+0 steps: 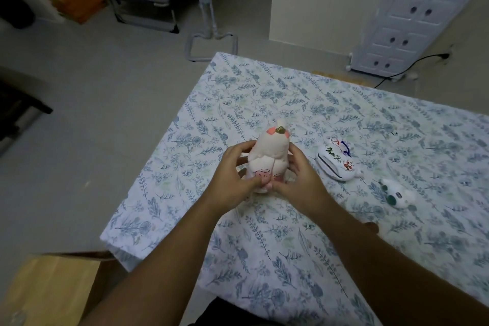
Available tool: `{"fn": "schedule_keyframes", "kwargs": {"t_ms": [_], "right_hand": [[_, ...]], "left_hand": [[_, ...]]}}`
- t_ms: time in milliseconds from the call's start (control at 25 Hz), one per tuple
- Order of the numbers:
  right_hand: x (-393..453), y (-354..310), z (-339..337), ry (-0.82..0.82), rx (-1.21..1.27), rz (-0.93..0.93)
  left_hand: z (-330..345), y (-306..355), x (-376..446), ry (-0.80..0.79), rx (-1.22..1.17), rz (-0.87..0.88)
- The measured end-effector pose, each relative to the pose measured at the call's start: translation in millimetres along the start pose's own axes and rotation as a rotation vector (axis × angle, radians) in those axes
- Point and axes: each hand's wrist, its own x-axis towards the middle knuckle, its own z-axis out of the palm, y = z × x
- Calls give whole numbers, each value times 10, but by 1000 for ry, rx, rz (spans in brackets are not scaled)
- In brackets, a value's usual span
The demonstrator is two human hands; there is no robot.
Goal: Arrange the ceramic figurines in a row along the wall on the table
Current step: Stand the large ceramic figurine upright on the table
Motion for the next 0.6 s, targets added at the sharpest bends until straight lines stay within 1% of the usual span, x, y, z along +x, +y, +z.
{"fn": "schedule_keyframes", "kwargs": {"t_ms": [80, 240, 600], "right_hand": [[-22, 23, 33, 22, -6, -4], [-77, 114, 110, 41, -28, 3], [-100, 266, 219, 169, -81, -8]], "left_hand": [[-15, -30, -58, -36, -11, 8], [-41, -80, -167, -69, 39, 19], [-128, -153, -137, -115, 145, 73]]}}
